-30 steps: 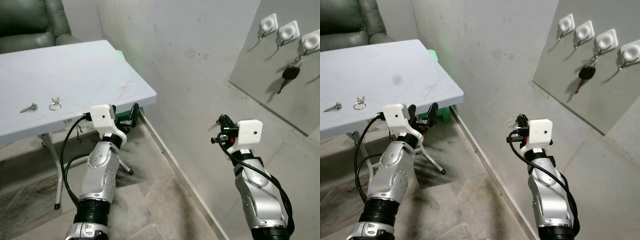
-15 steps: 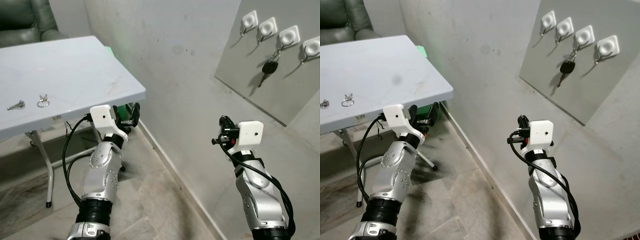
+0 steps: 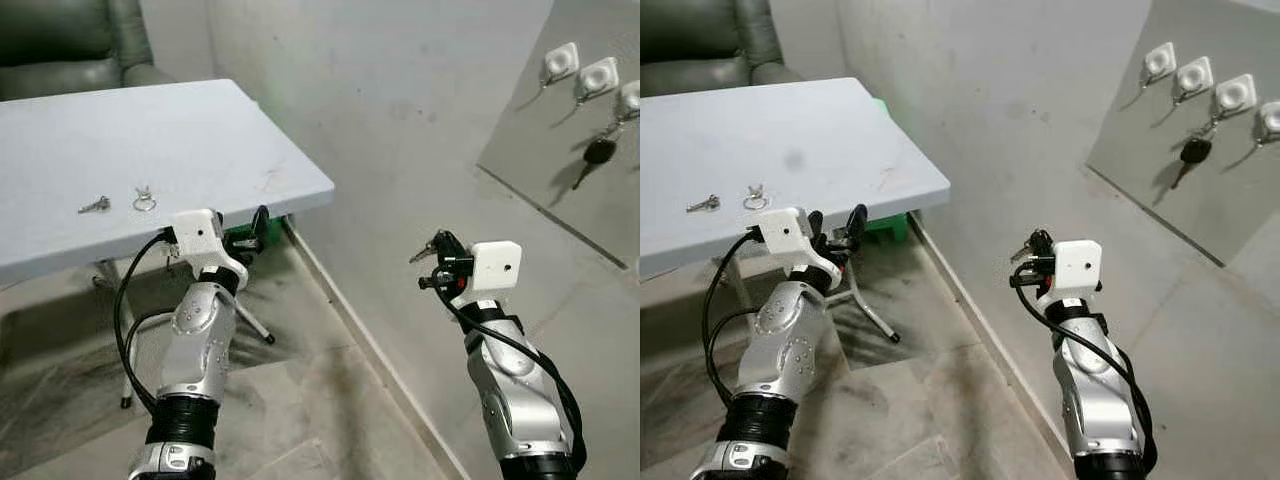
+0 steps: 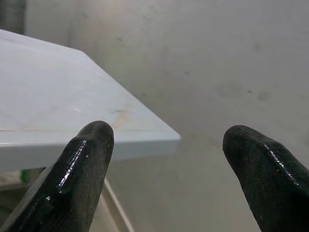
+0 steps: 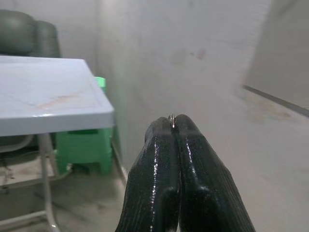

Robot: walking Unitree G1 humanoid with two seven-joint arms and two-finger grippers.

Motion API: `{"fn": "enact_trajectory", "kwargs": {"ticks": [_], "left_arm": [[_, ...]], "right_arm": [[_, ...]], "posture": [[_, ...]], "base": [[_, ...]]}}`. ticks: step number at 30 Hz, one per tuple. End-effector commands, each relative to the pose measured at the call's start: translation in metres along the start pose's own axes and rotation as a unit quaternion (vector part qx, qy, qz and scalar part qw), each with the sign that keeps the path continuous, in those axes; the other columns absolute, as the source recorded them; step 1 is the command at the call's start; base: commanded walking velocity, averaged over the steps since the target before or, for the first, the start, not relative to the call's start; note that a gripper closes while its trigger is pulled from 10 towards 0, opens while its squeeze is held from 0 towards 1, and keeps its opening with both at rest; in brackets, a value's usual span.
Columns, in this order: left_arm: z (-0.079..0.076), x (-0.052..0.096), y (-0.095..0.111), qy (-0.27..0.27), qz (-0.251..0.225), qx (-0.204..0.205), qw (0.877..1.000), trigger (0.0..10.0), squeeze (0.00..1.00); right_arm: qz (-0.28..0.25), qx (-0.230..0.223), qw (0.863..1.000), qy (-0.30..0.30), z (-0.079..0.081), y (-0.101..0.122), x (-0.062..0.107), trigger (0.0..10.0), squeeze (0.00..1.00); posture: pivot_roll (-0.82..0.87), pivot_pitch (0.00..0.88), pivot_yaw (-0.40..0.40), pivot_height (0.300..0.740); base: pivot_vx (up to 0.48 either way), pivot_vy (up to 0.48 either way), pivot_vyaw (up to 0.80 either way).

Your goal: Hang keys on a hook

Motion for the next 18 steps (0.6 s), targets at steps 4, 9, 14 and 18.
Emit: {"fn": "enact_trajectory", "kwargs": {"ticks": [4,9,14,18], "left_arm": [[-0.0067,-0.0048,-0.0010,-0.007,0.013,0.008,1.000,10.0,0.00],[-0.0072,-0.0042,0.0000,-0.010,0.009,0.012,1.000,10.0,0.00],[-0.0064,-0.0040,-0.0006,-0.007,0.010,0.014,1.000,10.0,0.00],[-0.0074,-0.0041,-0.0010,-0.008,0.012,-0.003,1.000,10.0,0.00]], "right_arm": [[-0.009,0.005,1.000,0.000,-0.0030,0.0058,0.0010,10.0,0.00],[-0.007,0.006,1.000,0.002,-0.0022,0.0052,0.0015,10.0,0.00],[-0.006,0.007,1.000,0.003,-0.0019,0.0044,0.0023,10.0,0.00],[-0.005,0.006,1.000,0.000,-0.0022,0.0039,0.0026,10.0,0.00]], "posture": [[-0.04,0.000,-0.069,0.740],[-0.04,0.000,-0.069,0.740],[-0.04,0.000,-0.068,0.740],[-0.04,0.000,-0.066,0.740]], "base": [[0.000,0.000,0.00],[0.000,0.000,0.00],[0.000,0.000,0.00],[0.000,0.000,0.00]]}}
Point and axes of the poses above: a point about 5 cm out from each wrist's last joint towards the gripper, its own x axis pointing back from the gripper into the wrist, its own y axis along the axis of the wrist's last joint, z = x × y, the point moved 3 cm from there along -x, pointing out of the wrist towards the gripper, and after that the axes turned 11 degrees about -x, right-handed, at the moved point
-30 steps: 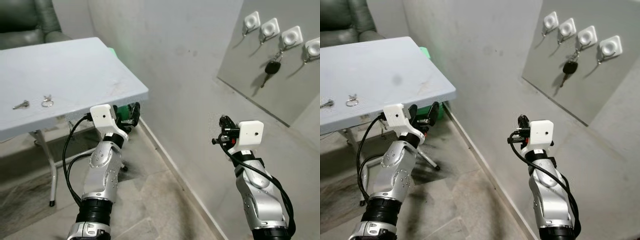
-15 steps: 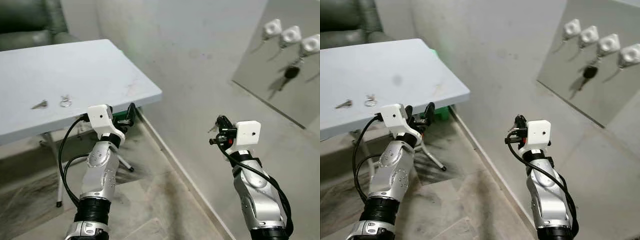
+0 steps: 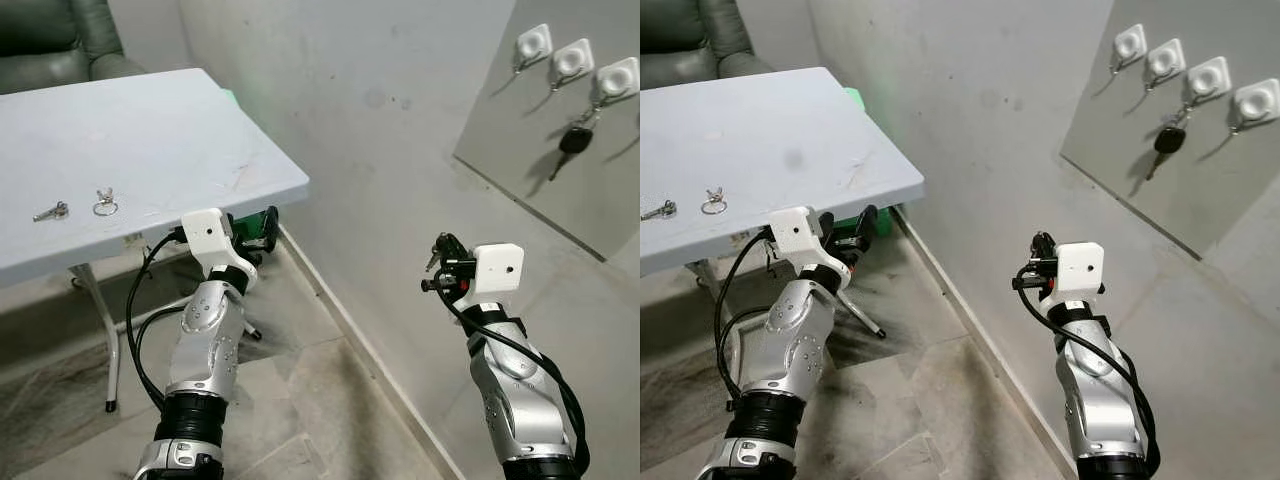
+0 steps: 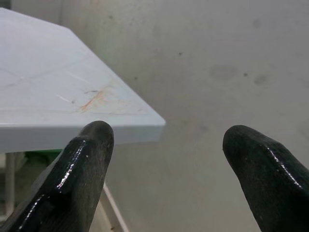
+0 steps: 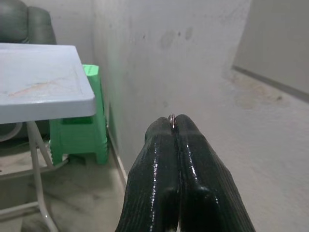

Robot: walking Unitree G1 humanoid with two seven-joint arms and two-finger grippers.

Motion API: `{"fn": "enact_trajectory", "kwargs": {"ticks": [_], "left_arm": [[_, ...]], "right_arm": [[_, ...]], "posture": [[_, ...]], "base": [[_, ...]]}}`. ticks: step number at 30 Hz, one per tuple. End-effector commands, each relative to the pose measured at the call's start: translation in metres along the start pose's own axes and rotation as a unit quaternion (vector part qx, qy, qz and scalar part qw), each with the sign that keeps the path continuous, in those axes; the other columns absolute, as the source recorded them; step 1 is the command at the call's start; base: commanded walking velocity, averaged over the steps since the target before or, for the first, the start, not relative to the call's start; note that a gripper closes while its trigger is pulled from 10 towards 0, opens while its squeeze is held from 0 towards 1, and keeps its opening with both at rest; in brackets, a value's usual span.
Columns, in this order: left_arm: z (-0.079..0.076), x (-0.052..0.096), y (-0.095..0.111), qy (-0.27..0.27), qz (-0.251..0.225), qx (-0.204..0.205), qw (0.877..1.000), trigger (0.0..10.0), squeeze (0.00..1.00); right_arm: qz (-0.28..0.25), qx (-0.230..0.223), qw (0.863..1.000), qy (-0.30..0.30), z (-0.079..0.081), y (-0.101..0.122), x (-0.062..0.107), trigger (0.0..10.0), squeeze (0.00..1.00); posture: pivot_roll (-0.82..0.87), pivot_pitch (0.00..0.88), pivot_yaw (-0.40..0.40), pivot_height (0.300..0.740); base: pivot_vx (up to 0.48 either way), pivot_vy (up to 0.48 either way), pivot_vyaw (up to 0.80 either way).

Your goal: Hang keys on a hook

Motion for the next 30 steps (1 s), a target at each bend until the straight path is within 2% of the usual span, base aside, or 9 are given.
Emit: {"fn": "enact_trajectory", "kwargs": {"ticks": [1,17,30], "left_arm": [[-0.0017,-0.0015,0.0010,-0.001,0.001,-0.014,1.000,10.0,0.00],[0.0007,-0.0020,0.0009,0.012,0.002,-0.048,0.999,10.0,0.00],[0.0002,-0.0024,0.0029,0.019,-0.004,-0.049,0.999,10.0,0.00]], "right_arm": [[-0.009,0.004,1.000,0.003,0.0008,0.0058,0.0002,10.0,0.00],[-0.008,0.012,1.000,0.005,-0.0021,0.0055,-0.0015,10.0,0.00],[-0.020,0.016,1.000,0.001,-0.0064,0.0118,-0.0069,10.0,0.00]], "posture": [[-0.04,0.000,-0.066,0.740],[-0.03,0.000,-0.061,0.740],[-0.03,0.000,-0.060,0.740]], "base": [[0.000,0.000,0.00],[0.000,0.000,0.00],[0.000,0.000,0.00]]}}
Point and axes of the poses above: a point about 5 cm out from each wrist's last joint towards the gripper, its own x axis pointing back from the gripper into the wrist, its own y axis along the axis of the wrist's last joint, z = x × y, the point moved 3 cm from there along -x, pointing out of the wrist towards the gripper, and after that the axes turned 11 degrees about -x, right-handed, at the moved point
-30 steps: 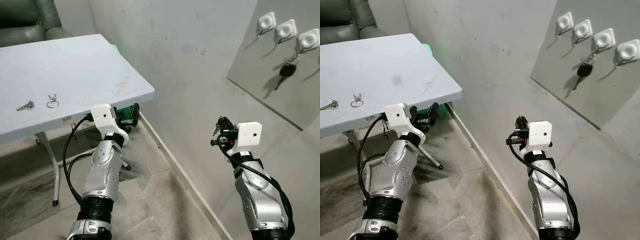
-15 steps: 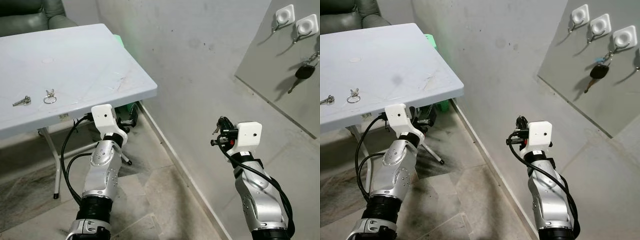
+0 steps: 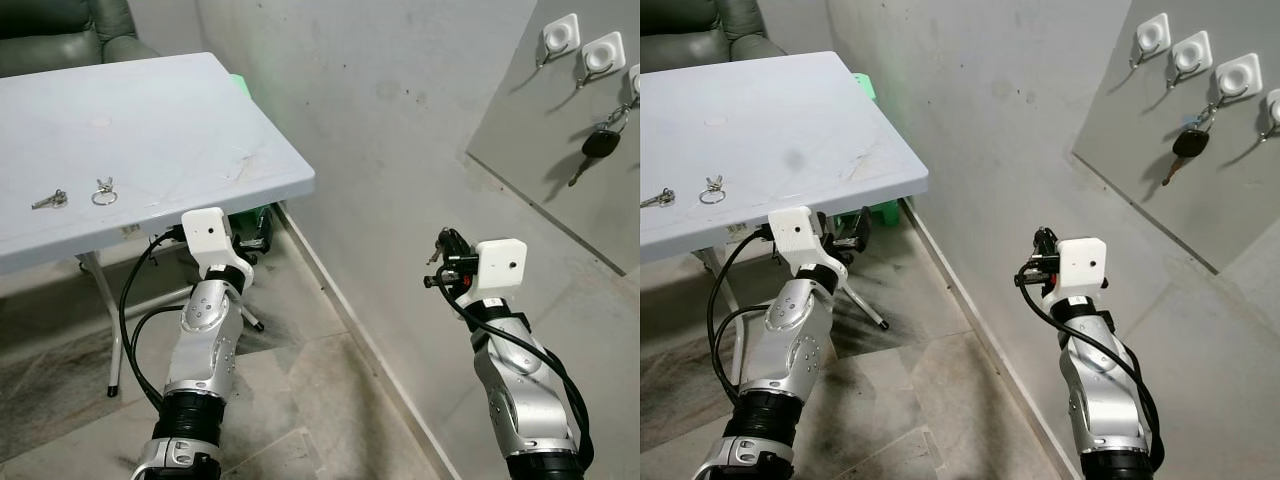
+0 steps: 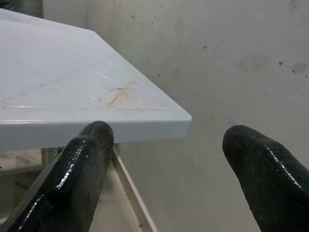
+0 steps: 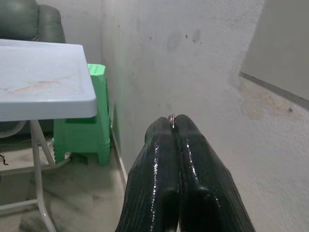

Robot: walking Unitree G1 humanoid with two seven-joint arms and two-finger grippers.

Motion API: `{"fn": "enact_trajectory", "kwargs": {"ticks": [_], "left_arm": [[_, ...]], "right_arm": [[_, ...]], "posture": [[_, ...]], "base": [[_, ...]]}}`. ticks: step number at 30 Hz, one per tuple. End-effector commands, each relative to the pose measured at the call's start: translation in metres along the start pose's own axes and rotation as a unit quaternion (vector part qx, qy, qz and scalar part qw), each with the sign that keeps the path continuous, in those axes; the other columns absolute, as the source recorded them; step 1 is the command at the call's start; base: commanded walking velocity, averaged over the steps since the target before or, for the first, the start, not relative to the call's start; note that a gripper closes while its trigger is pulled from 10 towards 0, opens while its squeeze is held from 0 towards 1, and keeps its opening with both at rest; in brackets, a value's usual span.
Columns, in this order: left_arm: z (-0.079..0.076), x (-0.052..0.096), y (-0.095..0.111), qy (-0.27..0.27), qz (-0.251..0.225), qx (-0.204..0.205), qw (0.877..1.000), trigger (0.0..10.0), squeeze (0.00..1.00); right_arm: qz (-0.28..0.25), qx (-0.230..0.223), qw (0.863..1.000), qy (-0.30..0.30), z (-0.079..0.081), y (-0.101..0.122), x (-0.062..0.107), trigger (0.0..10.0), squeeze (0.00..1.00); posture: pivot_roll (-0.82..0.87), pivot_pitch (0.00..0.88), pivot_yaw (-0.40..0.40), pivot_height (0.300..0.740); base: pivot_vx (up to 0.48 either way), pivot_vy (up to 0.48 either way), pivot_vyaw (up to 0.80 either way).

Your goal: Hang keys on a hook

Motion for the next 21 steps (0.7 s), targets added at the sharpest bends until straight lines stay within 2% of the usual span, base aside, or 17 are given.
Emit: {"fn": "enact_trajectory", "kwargs": {"ticks": [1,9,21], "left_arm": [[-0.0056,-0.0021,0.0043,-0.011,-0.010,-0.009,1.000,10.0,0.00],[-0.0049,-0.0041,0.0086,-0.018,-0.017,-0.007,1.000,10.0,0.00],[-0.0106,-0.0040,0.0123,-0.046,-0.031,-0.011,0.998,10.0,0.00]], "right_arm": [[-0.007,0.004,1.000,-0.008,-0.0052,0.0040,-0.0026,10.0,0.00],[0.004,-0.002,1.000,-0.021,-0.0098,0.0012,-0.0055,10.0,0.00],[0.002,-0.003,1.000,-0.024,-0.0101,0.0013,-0.0077,10.0,0.00]], "posture": [[-0.03,0.000,-0.060,0.740],[-0.02,0.000,-0.057,0.740],[-0.02,0.000,-0.051,0.740]], "base": [[0.000,0.000,0.00],[0.000,0.000,0.00],[0.000,0.000,-0.73]]}}
Point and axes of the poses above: a point about 5 cm out from each wrist's last joint towards the gripper, its own x axis pointing back from the gripper into the wrist, its own y axis along the axis of the wrist's last joint, z = x × y, the point moved 3 cm from there along -x, pointing out of the wrist towards the gripper, and after that the axes turned 11 degrees about -x, right-handed, at the moved point
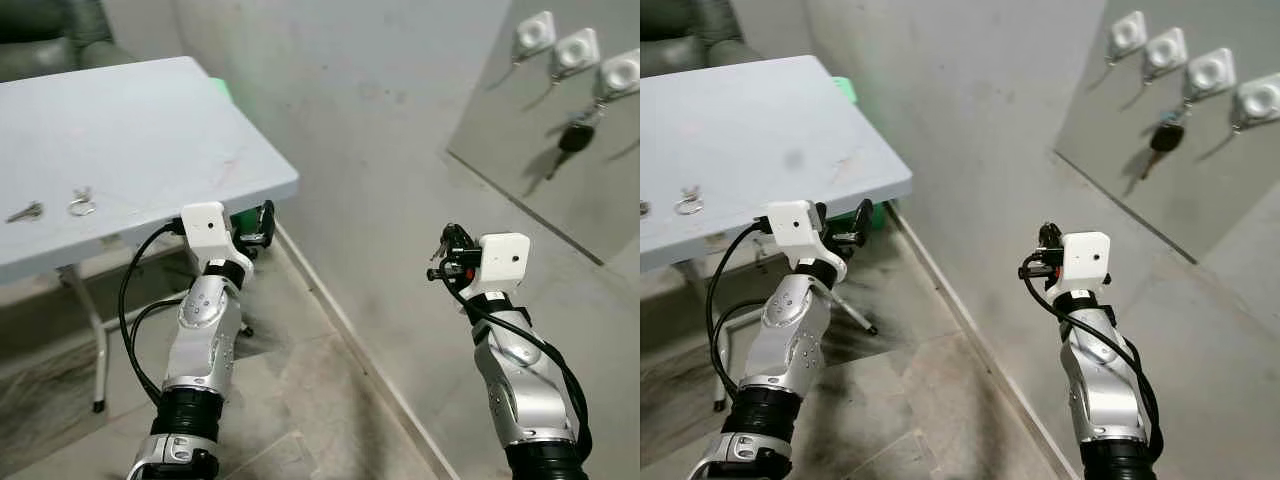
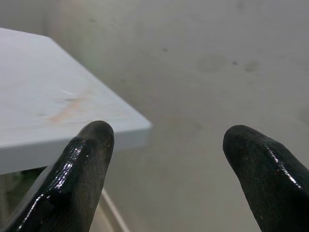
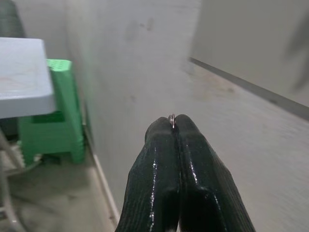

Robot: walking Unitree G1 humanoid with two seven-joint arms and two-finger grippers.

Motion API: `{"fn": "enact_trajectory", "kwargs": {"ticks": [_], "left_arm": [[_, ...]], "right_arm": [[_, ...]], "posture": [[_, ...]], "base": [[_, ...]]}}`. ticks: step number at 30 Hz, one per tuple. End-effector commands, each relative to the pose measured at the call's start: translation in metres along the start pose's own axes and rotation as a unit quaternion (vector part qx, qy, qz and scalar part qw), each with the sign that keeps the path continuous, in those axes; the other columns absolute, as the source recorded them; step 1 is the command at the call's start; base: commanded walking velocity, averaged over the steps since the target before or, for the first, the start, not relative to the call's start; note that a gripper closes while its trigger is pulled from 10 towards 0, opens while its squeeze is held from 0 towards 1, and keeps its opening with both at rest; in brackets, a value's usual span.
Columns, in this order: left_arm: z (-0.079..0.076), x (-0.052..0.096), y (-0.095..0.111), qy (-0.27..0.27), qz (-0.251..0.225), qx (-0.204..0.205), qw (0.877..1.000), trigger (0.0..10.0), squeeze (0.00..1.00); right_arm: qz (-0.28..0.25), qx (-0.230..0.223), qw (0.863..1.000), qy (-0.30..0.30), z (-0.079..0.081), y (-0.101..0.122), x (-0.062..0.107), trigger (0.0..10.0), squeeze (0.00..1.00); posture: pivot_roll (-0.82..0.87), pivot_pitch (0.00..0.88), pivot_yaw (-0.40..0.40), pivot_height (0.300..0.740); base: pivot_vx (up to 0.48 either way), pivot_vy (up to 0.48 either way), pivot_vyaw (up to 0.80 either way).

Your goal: Hang keys on a hook

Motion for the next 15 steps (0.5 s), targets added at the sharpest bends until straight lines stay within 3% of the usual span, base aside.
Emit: {"fn": "enact_trajectory", "kwargs": {"ticks": [1,15], "left_arm": [[-0.0064,-0.0016,0.0035,-0.017,-0.007,-0.002,1.000,10.0,0.00],[-0.0125,-0.0007,0.0023,-0.029,-0.010,0.016,0.999,10.0,0.00]], "right_arm": [[-0.005,0.003,1.000,-0.005,-0.0026,0.0039,-0.0023,10.0,0.00],[0.000,0.004,1.000,-0.004,-0.0032,0.0021,-0.0019,10.0,0.00]], "posture": [[-0.02,0.000,-0.051,0.740],[-0.03,0.000,-0.055,0.740]], "base": [[0.000,0.000,-0.73],[0.000,0.000,-0.73]]}}
Point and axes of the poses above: a point about 5 cm out from each wrist's last joint towards the gripper, its own x axis pointing back from the gripper into the wrist, its own y axis along the axis of the wrist's last joint, z = x × y, the point moved 3 cm from there along -x, pointing out of the wrist towards the gripper, and after that the axes turned 11 degrees about -x, right-handed, at the moved point
